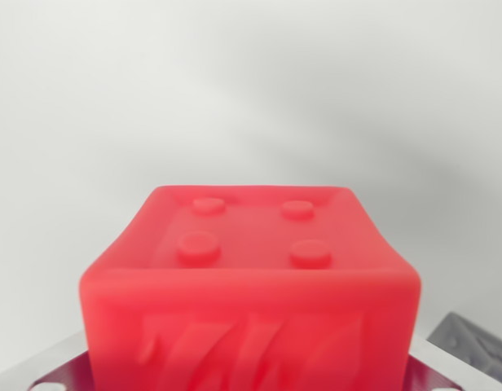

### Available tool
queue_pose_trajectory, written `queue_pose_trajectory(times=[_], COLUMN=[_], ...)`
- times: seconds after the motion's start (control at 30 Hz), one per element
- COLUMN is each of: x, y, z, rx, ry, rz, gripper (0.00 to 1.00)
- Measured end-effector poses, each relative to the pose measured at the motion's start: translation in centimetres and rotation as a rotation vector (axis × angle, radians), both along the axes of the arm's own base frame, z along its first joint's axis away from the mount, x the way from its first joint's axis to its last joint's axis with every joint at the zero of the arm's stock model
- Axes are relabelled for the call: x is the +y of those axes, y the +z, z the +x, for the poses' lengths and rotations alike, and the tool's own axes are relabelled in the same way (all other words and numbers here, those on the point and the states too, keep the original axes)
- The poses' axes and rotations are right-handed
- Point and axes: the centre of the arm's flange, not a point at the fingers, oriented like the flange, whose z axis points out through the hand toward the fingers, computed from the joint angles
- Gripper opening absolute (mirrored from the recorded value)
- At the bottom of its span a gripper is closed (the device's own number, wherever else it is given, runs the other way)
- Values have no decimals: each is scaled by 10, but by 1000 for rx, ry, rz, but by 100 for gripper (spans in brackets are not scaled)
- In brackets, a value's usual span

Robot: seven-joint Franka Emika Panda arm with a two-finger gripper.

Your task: Destack cube

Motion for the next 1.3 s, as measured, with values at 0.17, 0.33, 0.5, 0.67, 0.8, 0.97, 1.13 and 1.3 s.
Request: queue_pose_trajectory(times=[0.17, 0.33, 0.5, 0.67, 0.8, 0.97, 1.13, 1.3], x=[9, 18, 27, 36, 43, 53, 61, 69], y=[-1, -2, -3, -4, -5, -6, -7, -8], z=[3, 5, 8, 10, 13, 15, 17, 20], rx=[0, 0, -1, -1, -2, -3, -3, -4], ry=[24, 49, 72, 96, 115, 138, 161, 183], rz=[0, 1, 2, 3, 4, 5, 6, 7], gripper=[0, 0, 0, 0, 0, 0, 0, 0])
